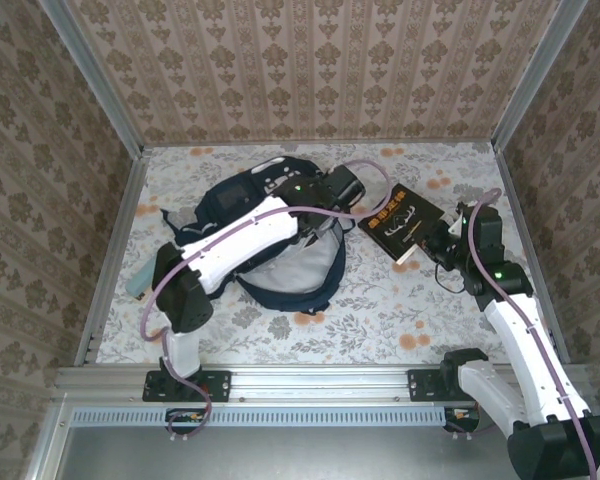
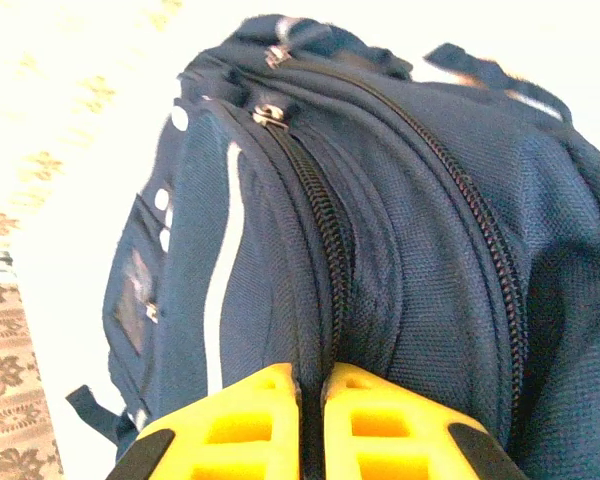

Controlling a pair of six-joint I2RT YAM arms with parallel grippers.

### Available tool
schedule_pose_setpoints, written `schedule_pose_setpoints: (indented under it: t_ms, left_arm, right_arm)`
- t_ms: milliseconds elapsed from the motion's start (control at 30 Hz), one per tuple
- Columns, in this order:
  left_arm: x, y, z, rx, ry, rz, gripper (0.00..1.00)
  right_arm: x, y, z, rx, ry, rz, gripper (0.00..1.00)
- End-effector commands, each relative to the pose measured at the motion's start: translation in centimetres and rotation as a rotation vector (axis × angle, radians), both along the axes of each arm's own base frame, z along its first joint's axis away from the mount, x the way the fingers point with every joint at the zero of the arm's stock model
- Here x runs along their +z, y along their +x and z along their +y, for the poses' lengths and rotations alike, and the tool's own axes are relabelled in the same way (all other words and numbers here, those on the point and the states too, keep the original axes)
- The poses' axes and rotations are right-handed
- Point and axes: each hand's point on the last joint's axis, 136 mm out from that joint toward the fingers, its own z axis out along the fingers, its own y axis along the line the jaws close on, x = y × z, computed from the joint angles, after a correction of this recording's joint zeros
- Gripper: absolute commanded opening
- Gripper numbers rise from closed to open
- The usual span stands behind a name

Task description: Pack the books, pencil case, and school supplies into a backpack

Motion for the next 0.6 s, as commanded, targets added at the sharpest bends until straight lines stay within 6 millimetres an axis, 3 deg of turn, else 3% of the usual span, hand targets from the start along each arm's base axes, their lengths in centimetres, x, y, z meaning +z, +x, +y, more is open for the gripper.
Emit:
schedule_pose_setpoints:
  t_ms: [0, 233, 567]
  left_arm:
    - [7.7, 1.7, -0.6, 0.029, -0.188, -0.242, 0.10]
    - [9.7, 2.2, -1.7, 0.023, -0.305, -0.279, 0.09]
    - [9.6, 1.7, -2.5, -0.006, -0.349, -0.241, 0.09]
  right_arm:
    - [3.1, 0.0, 2.8, 0.161, 0.082, -0.151, 0.06]
    - [2.6, -0.3, 6.3, 0.292, 0.319, -0.181, 0.07]
    - [1.9, 0.8, 11.0, 0.367, 0.341, -0.182, 0.07]
